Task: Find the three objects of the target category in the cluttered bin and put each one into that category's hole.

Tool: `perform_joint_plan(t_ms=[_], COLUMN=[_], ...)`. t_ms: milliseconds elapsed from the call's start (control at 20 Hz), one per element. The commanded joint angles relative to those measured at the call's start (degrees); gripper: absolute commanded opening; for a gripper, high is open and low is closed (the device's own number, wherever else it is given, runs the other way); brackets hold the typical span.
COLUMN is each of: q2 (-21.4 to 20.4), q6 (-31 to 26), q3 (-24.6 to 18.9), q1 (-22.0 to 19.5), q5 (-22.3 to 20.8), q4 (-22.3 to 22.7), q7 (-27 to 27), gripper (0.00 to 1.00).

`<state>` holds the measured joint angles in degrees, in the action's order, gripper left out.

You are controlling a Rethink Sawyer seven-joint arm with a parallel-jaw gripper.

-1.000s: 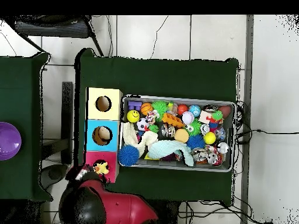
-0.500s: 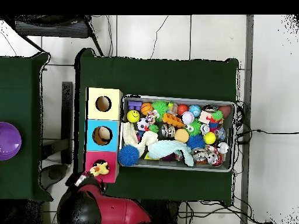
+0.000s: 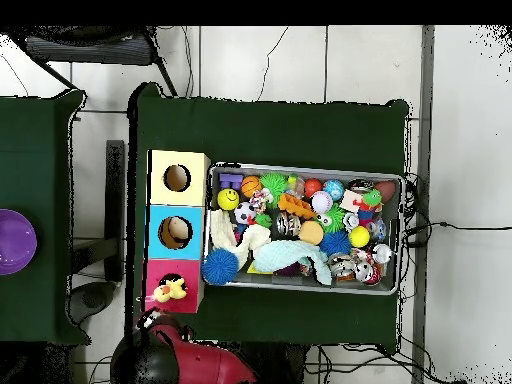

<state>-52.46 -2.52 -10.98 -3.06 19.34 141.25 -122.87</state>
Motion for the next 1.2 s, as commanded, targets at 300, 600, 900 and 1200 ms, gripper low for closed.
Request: perform_joint_plan(t_ms=[300, 600, 900, 1200], q2=[3.3, 0.9, -3.4, -3.6], q6=[3.9, 1.7, -5.3, -15.2], q3=[2.3, 2.8, 7.9, 19.9], q1=[1.3, 1.7, 4.8, 13.6], q5=[4.0, 4.5, 5.1, 2.9], q4=[-4.6, -4.0, -6.6, -14.1], q7=[-13.9, -13.9, -11.7, -11.9], gripper=[0.00, 0.00, 0.00, 0.00])
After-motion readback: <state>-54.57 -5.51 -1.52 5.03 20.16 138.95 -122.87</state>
